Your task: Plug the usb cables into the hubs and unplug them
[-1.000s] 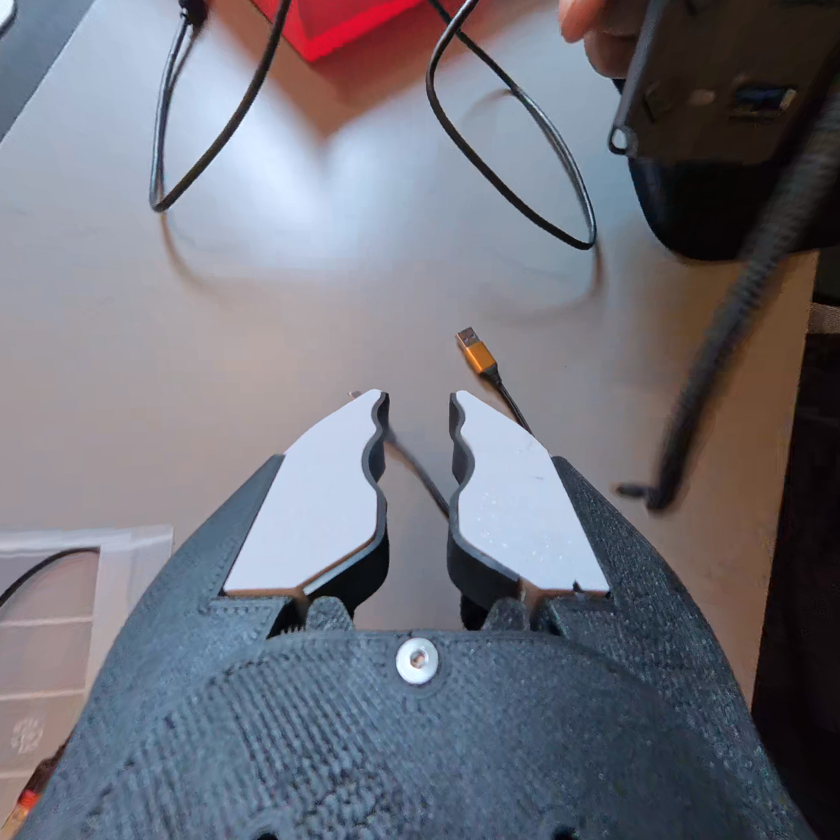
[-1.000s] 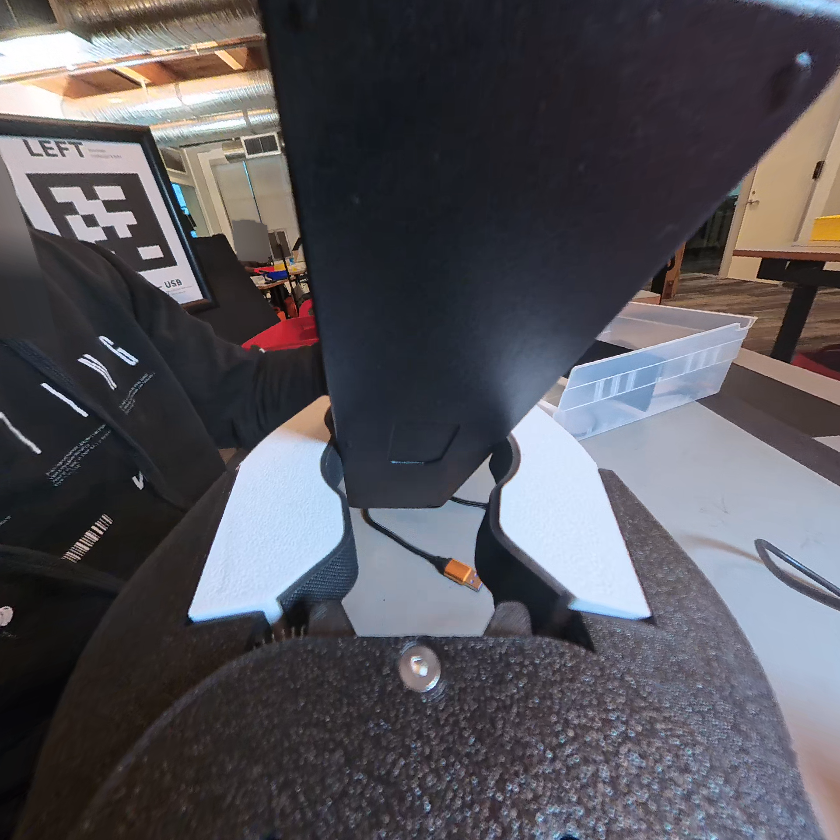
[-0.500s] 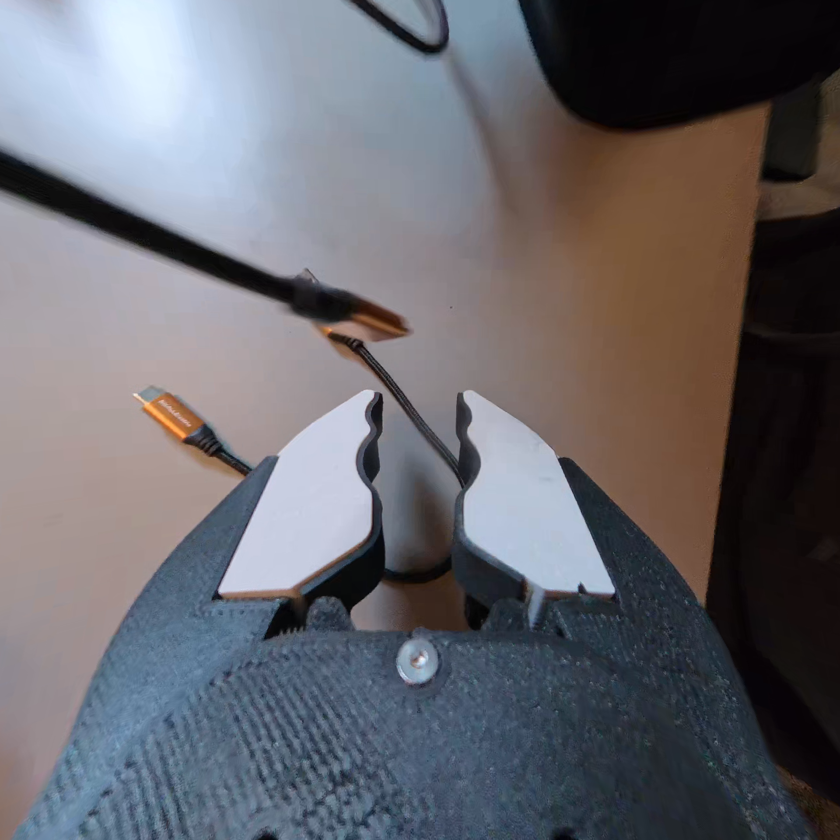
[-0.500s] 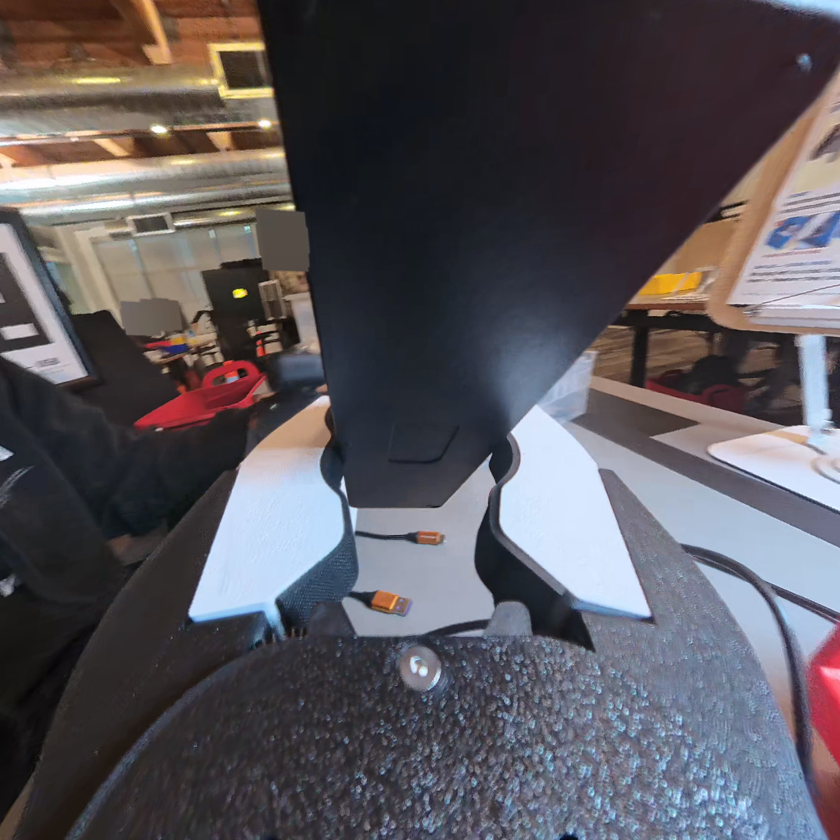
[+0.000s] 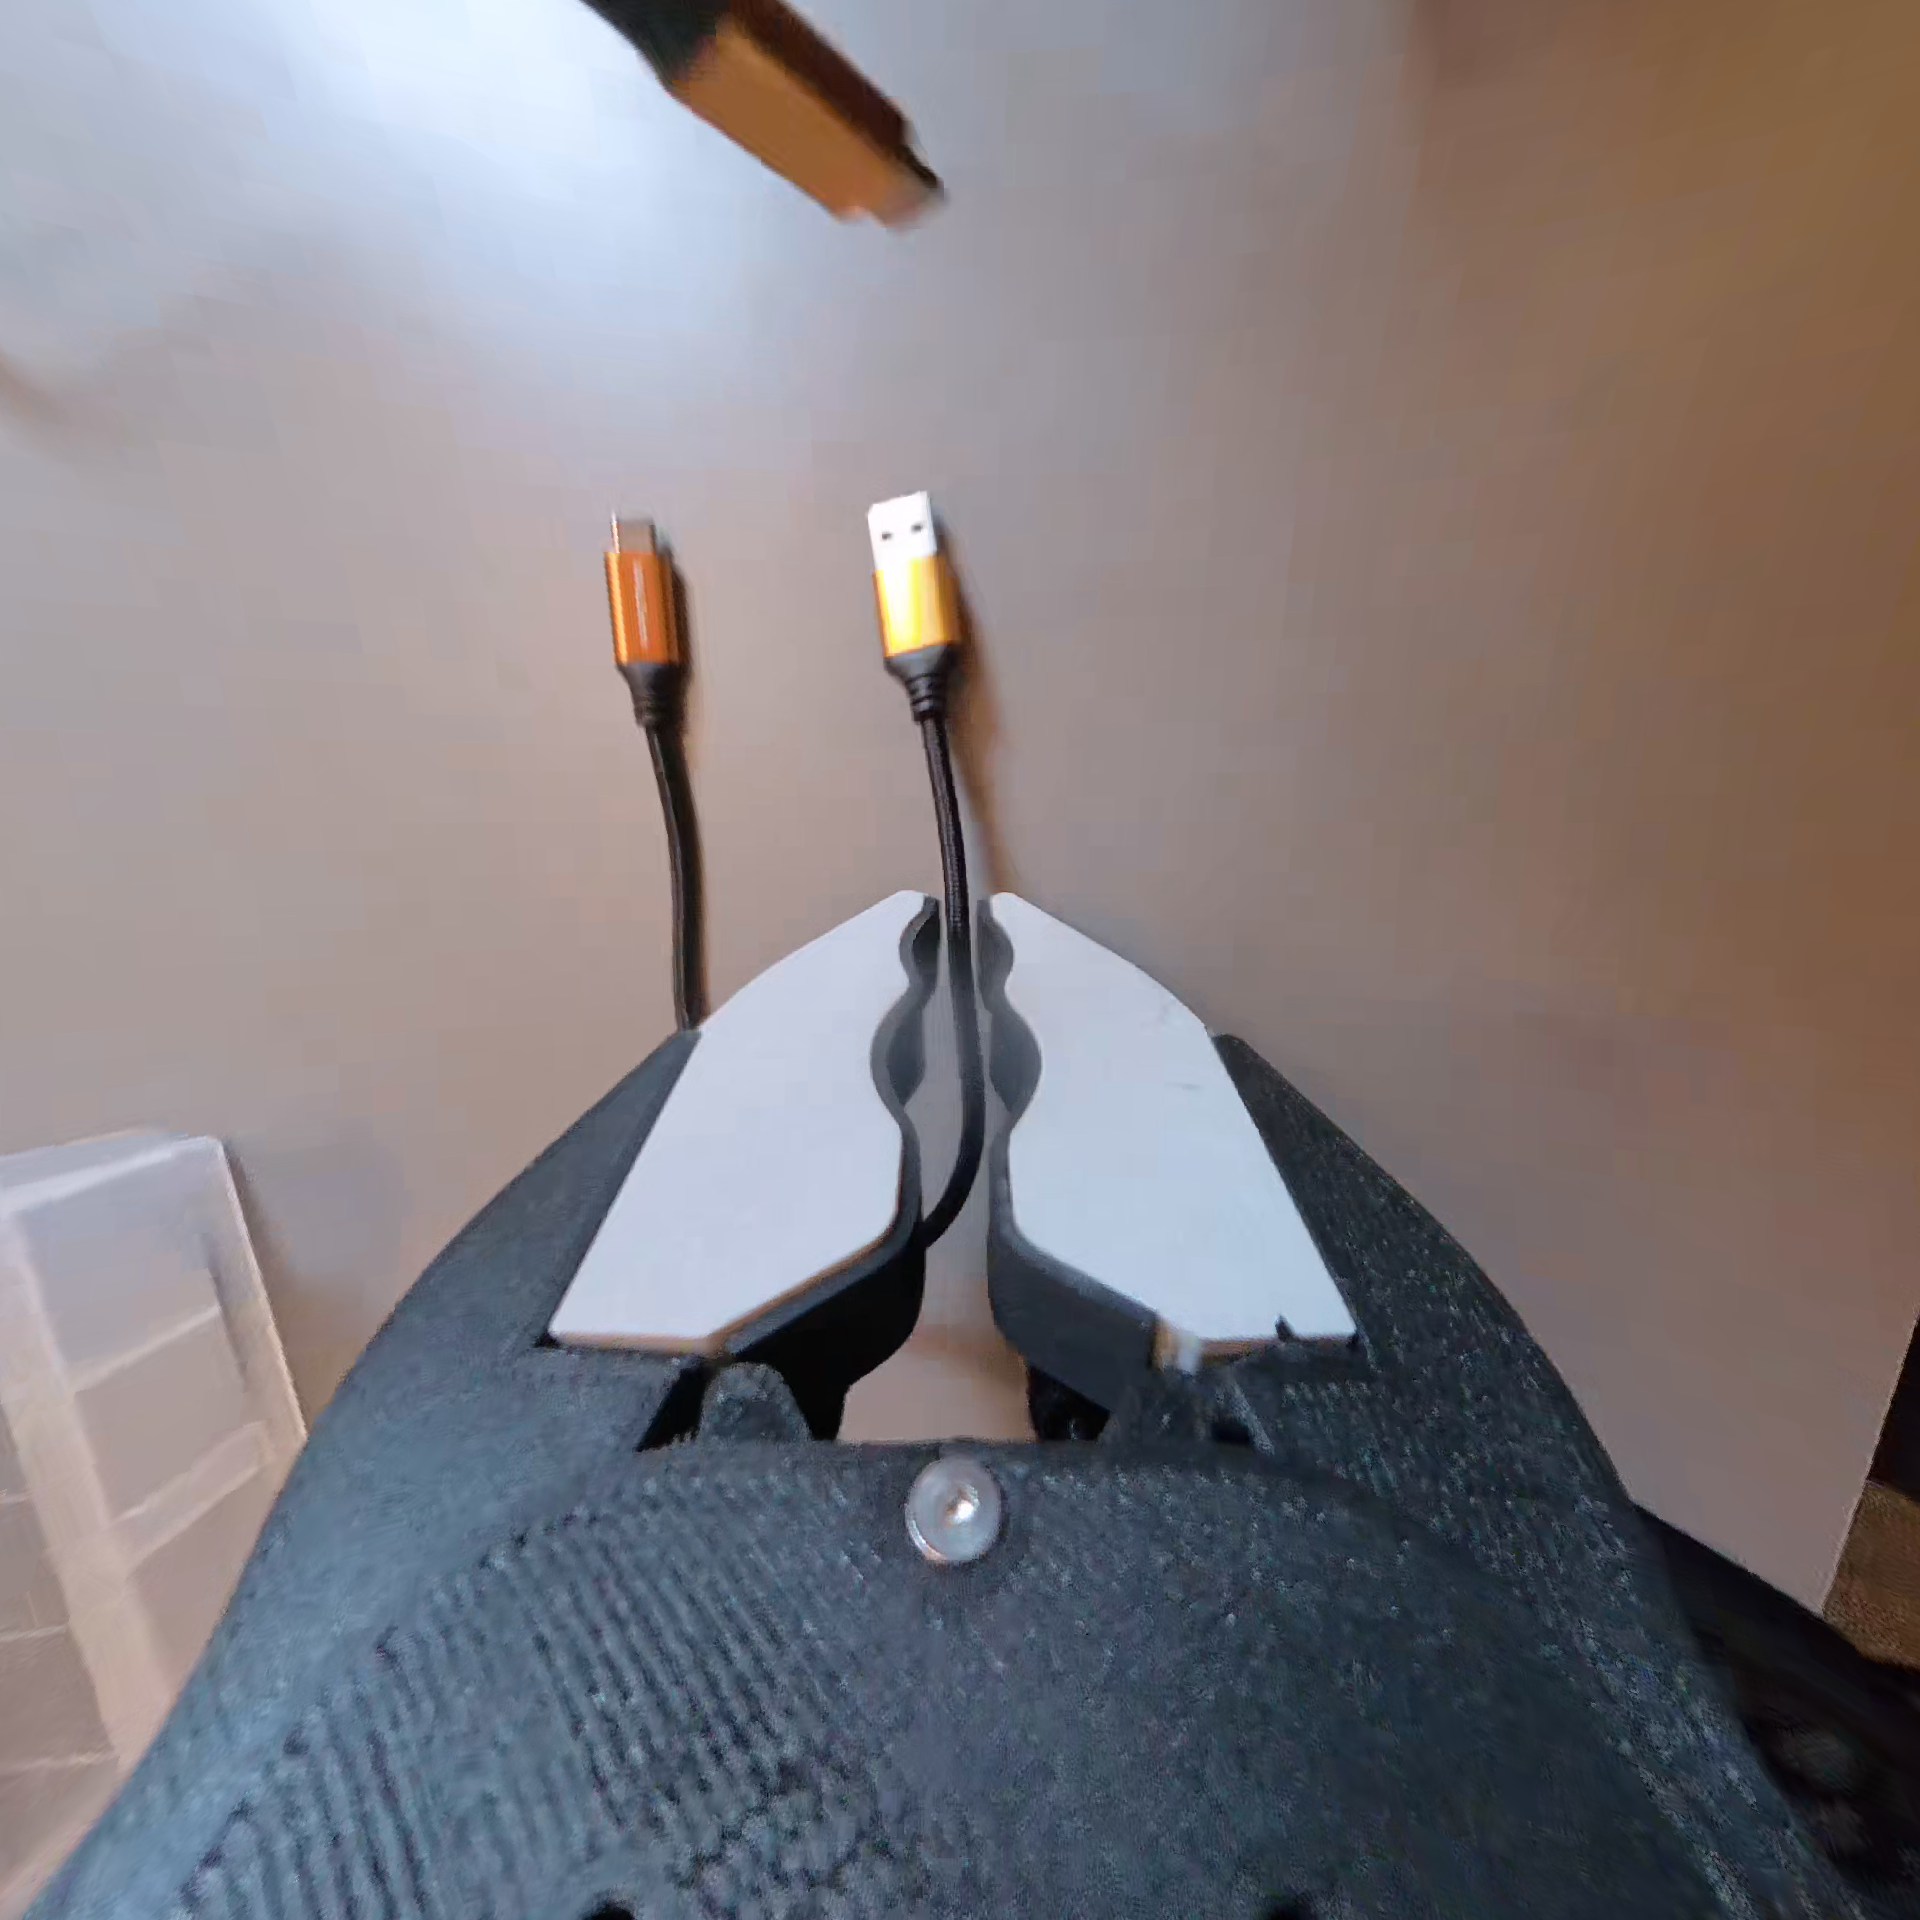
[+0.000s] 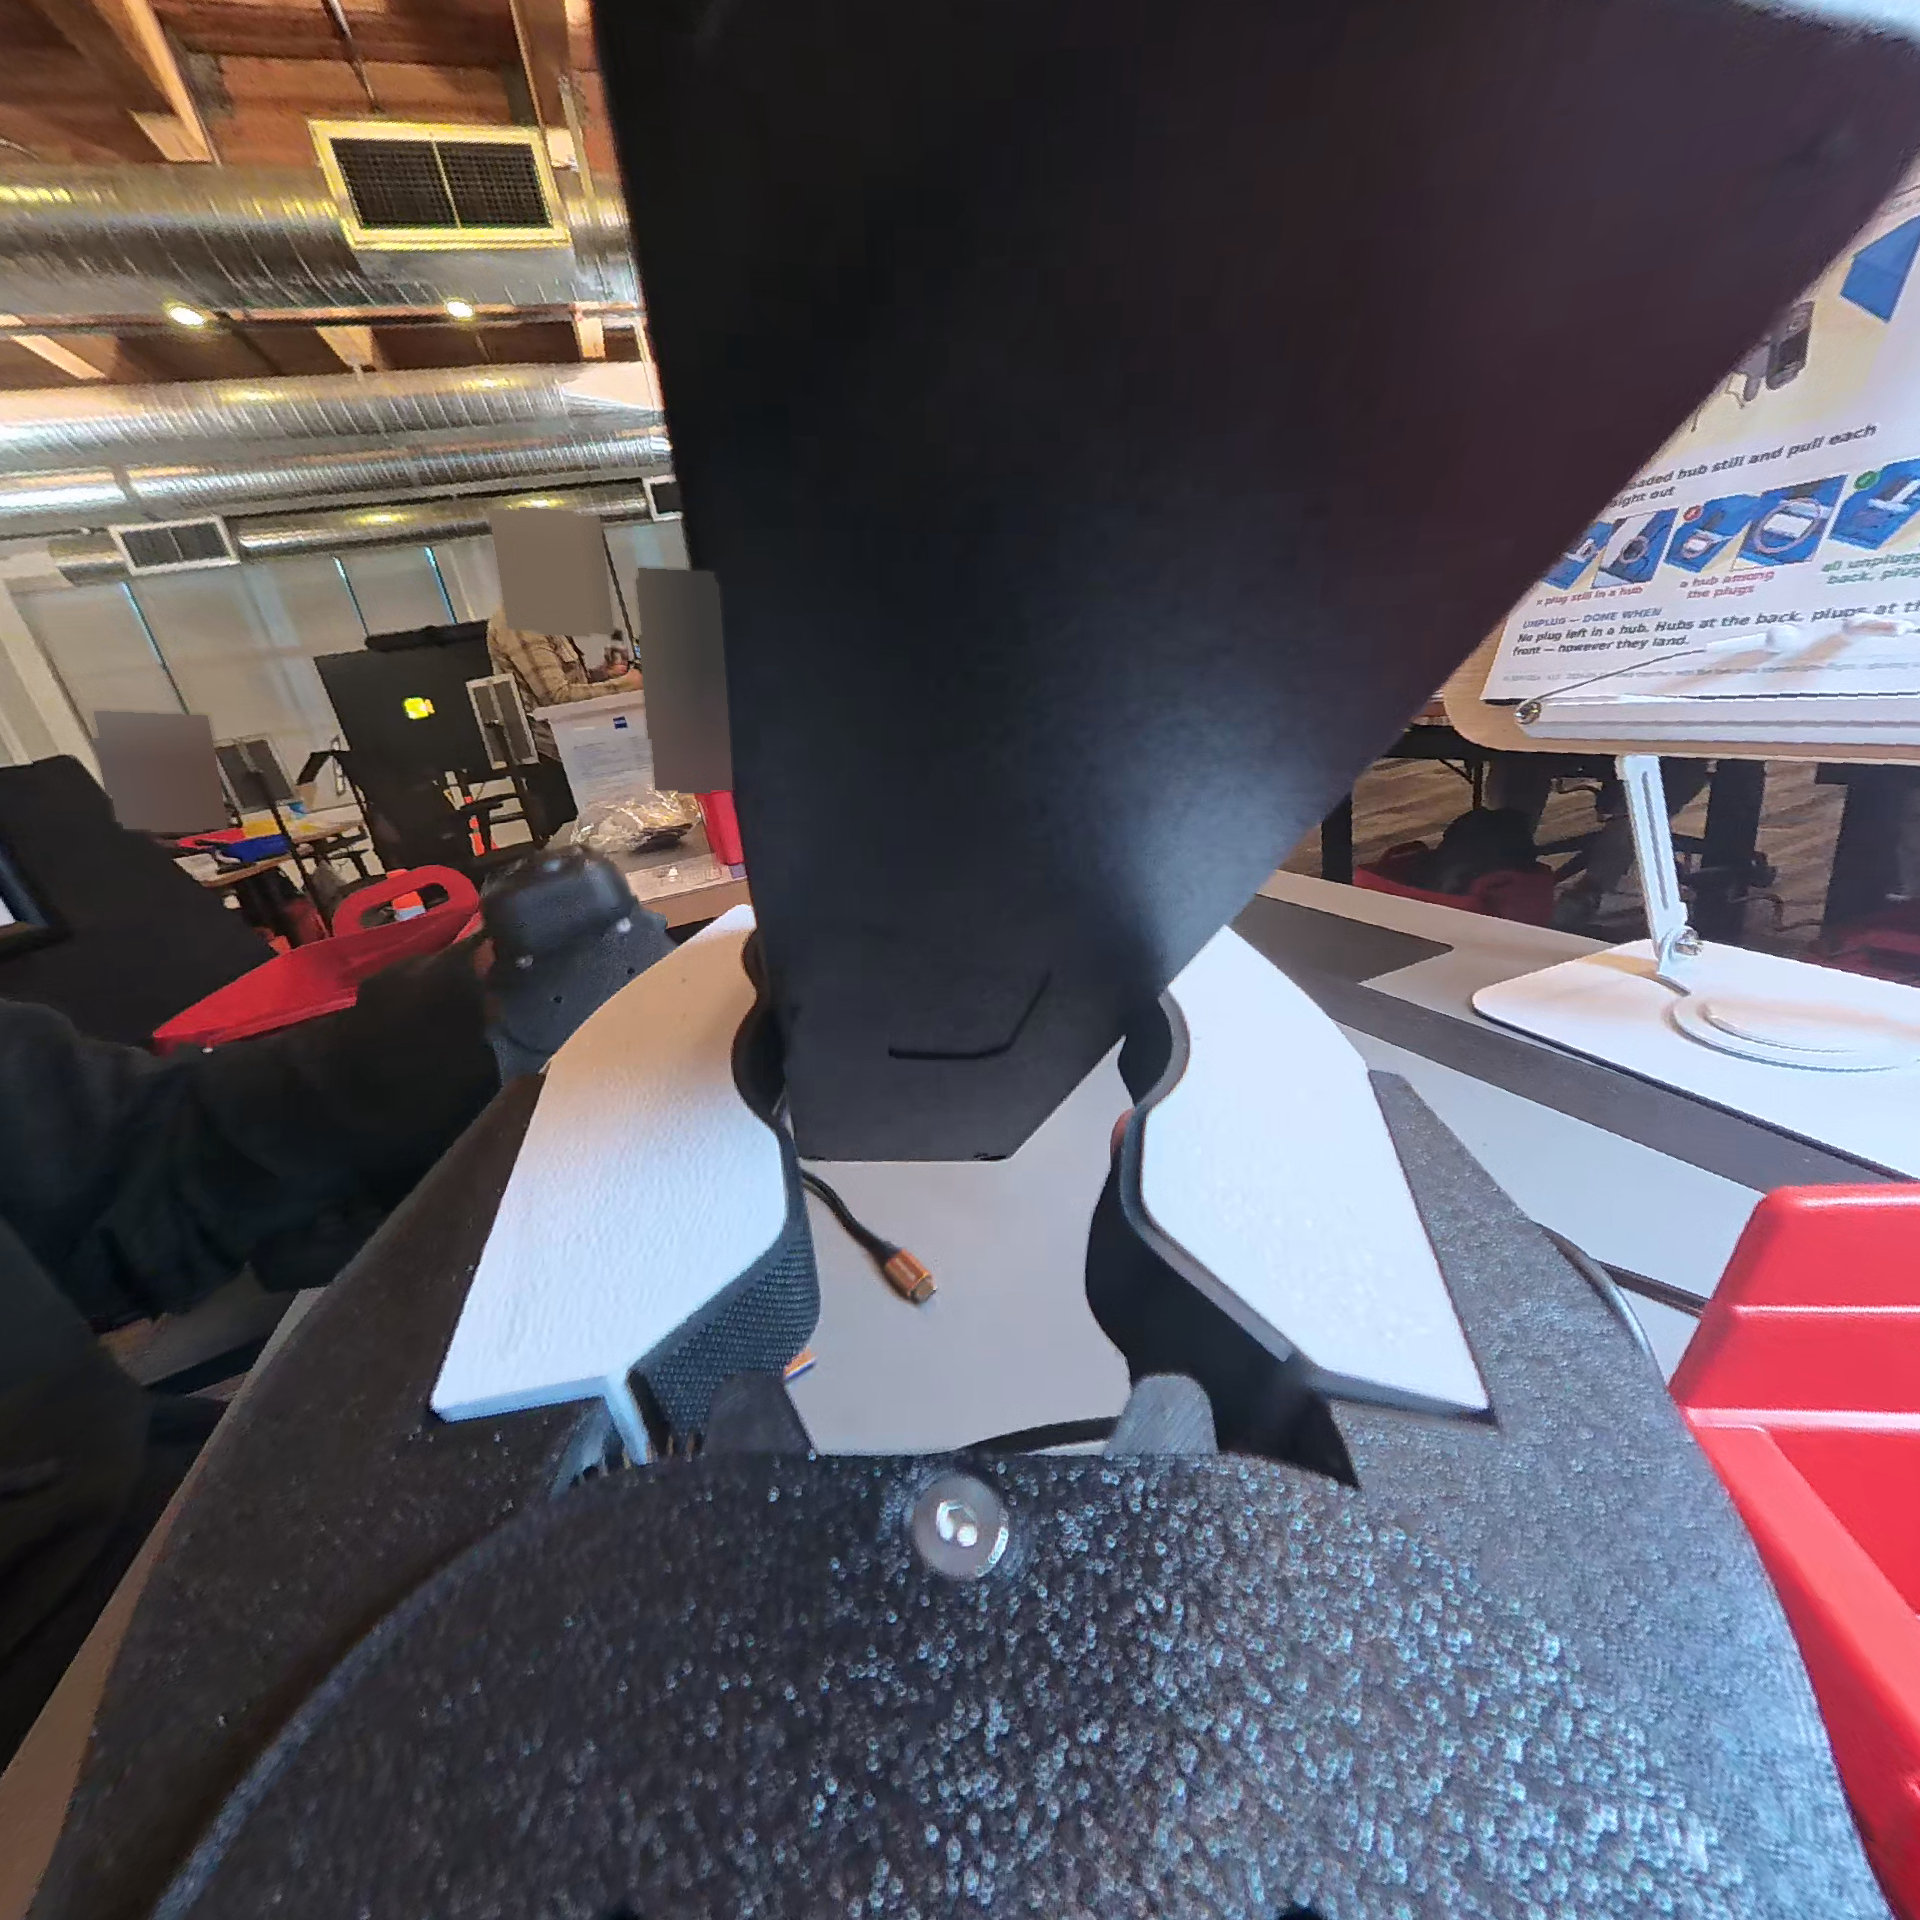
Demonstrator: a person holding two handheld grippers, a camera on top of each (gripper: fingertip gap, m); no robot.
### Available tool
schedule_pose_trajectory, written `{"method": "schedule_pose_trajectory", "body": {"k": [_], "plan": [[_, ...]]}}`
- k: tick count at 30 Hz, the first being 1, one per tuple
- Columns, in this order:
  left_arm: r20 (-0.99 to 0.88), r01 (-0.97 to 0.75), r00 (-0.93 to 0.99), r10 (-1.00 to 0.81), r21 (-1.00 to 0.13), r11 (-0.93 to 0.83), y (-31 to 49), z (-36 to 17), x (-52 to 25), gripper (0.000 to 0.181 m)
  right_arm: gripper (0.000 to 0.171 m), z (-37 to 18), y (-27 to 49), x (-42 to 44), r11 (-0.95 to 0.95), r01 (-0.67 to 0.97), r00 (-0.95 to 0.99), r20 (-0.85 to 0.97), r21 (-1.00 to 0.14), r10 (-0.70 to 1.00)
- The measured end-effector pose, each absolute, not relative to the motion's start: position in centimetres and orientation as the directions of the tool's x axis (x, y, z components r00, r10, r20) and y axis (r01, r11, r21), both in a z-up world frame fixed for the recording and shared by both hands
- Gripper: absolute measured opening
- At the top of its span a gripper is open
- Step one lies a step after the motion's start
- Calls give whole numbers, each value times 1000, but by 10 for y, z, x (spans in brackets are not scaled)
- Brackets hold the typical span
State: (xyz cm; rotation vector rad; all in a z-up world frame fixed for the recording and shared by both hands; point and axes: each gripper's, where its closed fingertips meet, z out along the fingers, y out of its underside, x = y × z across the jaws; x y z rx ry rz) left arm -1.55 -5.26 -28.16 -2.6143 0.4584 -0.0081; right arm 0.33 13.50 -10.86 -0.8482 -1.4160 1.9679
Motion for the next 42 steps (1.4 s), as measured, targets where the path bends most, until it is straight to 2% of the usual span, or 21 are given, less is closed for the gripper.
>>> {"method": "schedule_pose_trajectory", "body": {"k": [1,6,11,14,18,19,22,25,28,30,36,40,42], "plan": [[-64,-307,946,-318,-494,-813,-50,-277,-15,13,64,-109,135,3,-281,-78,-638,-168,-957,751],[-94,-310,946,-309,-533,-787,-35,-280,-13,21,64,-112,135,1,-279,-71,-634,-173,-958,754],[-76,-232,970,-233,-590,-774,-10,-287,-13,21,64,-112,136,0,-279,-68,-628,-176,-958,758],[-69,-226,971,-228,-566,-793,-5,-296,-11,24,64,-112,137,0,-281,-67,-626,-179,-957,759],[-56,-219,972,-229,-572,-791,-1,-298,-6,21,64,-114,137,0,-276,-62,-626,-179,-959,759],[-62,-232,969,-240,-569,-789,-2,-298,-6,15,64,-114,137,0,-272,-61,-625,-176,-960,761],[-110,-304,949,-295,-571,-763,-5,-296,-5,15,64,-114,137,0,-264,-66,-620,-168,-962,767],[12,-261,918,-395,-734,-627,-6,-266,18,15,64,-111,139,1,-266,-78,-613,-164,-961,773],[72,-161,849,-523,-908,-386,-11,-210,41,15,64,-109,143,1,-276,-86,-607,-169,-957,776],[91,-71,811,-578,-965,-252,-17,-177,50,15,64,-109,145,1,-279,-86,-603,-173,-957,778],[115,32,722,-682,-991,-133,-34,-140,68,15,64,-111,145,0,-273,-81,-599,-172,-958,782],[144,169,572,-807,-984,-55,-59,-105,85,15,64,-112,145,-1,-276,-77,-599,-177,-958,781],[192,212,518,-833,-973,-93,-66,-100,84,15,64,-113,144,-1,-279,-71,-601,-182,-958,778]]}}
